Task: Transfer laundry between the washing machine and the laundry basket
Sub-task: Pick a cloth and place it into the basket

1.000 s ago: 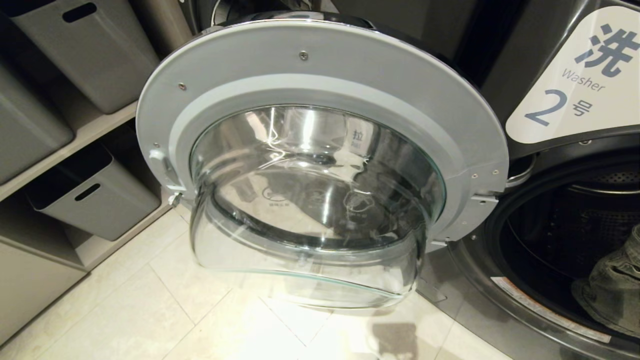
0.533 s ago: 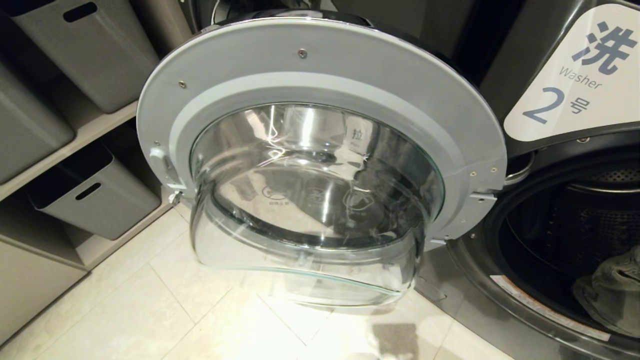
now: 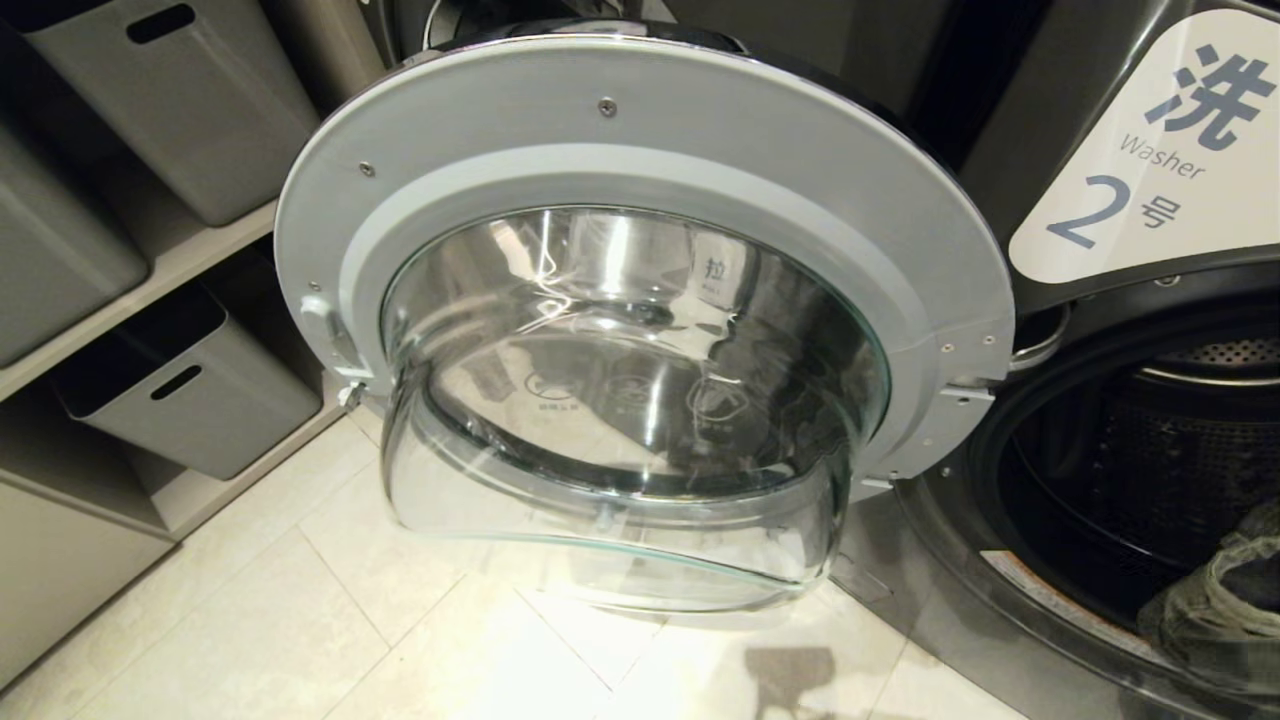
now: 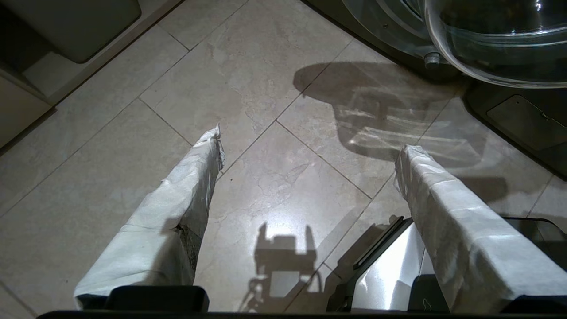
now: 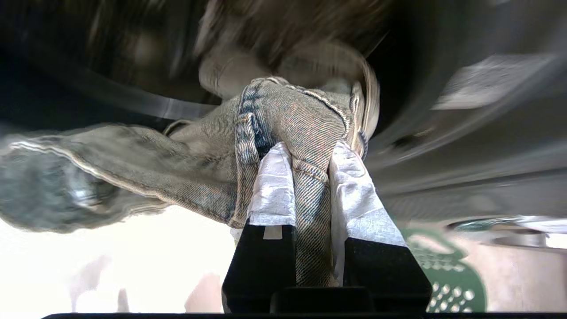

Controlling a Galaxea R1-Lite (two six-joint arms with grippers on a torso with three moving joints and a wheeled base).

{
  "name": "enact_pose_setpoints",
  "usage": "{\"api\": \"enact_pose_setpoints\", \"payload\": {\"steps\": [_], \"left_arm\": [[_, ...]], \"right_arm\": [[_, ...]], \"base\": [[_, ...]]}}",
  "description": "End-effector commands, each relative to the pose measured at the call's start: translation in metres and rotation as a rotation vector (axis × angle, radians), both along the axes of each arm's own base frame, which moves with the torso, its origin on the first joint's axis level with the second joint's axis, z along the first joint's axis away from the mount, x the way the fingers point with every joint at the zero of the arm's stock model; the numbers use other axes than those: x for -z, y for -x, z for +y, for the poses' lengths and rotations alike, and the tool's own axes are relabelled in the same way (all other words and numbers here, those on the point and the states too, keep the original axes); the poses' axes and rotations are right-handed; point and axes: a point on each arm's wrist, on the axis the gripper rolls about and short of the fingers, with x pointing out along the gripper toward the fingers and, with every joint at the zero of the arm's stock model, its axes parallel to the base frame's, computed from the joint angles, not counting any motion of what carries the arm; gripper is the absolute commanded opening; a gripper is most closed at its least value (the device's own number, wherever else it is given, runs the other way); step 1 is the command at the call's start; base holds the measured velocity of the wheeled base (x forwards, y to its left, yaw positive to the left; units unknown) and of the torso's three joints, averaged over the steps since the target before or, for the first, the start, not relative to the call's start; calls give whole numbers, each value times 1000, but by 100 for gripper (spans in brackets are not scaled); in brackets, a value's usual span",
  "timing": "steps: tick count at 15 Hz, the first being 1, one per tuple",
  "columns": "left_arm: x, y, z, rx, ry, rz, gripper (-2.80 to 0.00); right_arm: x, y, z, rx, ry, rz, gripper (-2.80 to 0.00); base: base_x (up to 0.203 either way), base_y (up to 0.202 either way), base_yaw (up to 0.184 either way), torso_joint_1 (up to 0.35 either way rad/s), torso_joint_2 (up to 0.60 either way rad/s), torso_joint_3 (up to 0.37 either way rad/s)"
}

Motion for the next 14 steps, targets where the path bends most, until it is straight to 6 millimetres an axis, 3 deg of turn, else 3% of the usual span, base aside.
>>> {"api": "enact_pose_setpoints", "payload": {"steps": [1,9,12,14], "left_arm": [[0,0,0,-1,1,0,0],[0,0,0,0,1,-1,0],[0,0,0,0,1,-1,0],[0,0,0,0,1,-1,0]], "right_arm": [[-9,8,16,58,62,-61,-280],[4,21,40,287,43,-65,-280],[3,21,41,422,58,-64,-280],[-2,19,32,523,32,-48,-280]], "base": [[0,0,0,0,0,0],[0,0,0,0,0,0],[0,0,0,0,0,0],[0,0,0,0,0,0]]}}
